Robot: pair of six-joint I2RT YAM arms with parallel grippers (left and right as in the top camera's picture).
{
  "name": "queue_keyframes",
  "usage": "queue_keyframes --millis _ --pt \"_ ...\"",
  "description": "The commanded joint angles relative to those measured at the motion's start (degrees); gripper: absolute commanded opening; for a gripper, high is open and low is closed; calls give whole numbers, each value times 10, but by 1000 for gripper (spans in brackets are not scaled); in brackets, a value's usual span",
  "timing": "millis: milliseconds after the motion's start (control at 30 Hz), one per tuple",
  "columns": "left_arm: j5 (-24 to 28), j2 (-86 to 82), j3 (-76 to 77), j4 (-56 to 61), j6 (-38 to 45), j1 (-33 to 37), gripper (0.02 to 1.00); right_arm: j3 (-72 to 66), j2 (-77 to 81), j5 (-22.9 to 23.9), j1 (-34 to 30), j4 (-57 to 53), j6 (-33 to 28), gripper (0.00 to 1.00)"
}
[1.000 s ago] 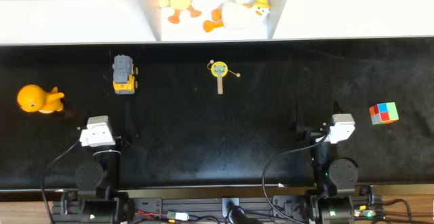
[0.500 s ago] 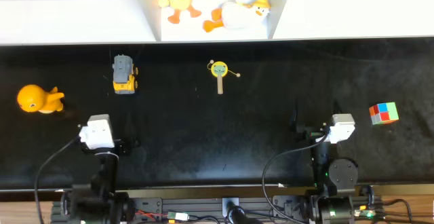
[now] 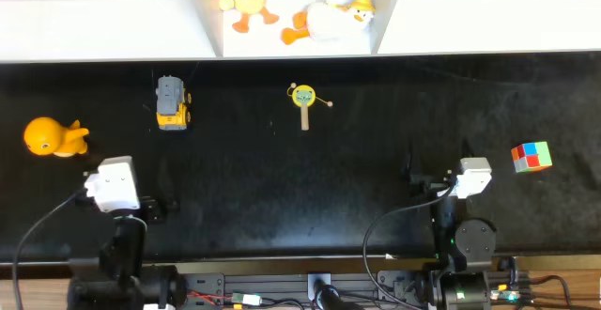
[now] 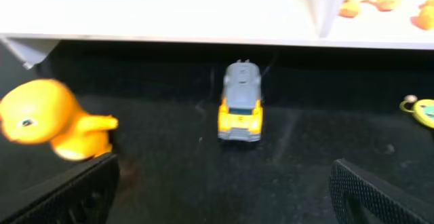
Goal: Store Toys
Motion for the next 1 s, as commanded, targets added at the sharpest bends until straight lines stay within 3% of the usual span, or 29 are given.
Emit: queue_keyframes --millis 33,367,1000 --pt "-11 1 17 -5 5 50 998 -7 -5 -3 3 2 -2 996" --pt "4 21 17 10 5 149 998 -7 -5 -3 3 2 -2 993" --pt "3 293 138 71 26 180 998 -7 -5 -3 3 2 -2 996"
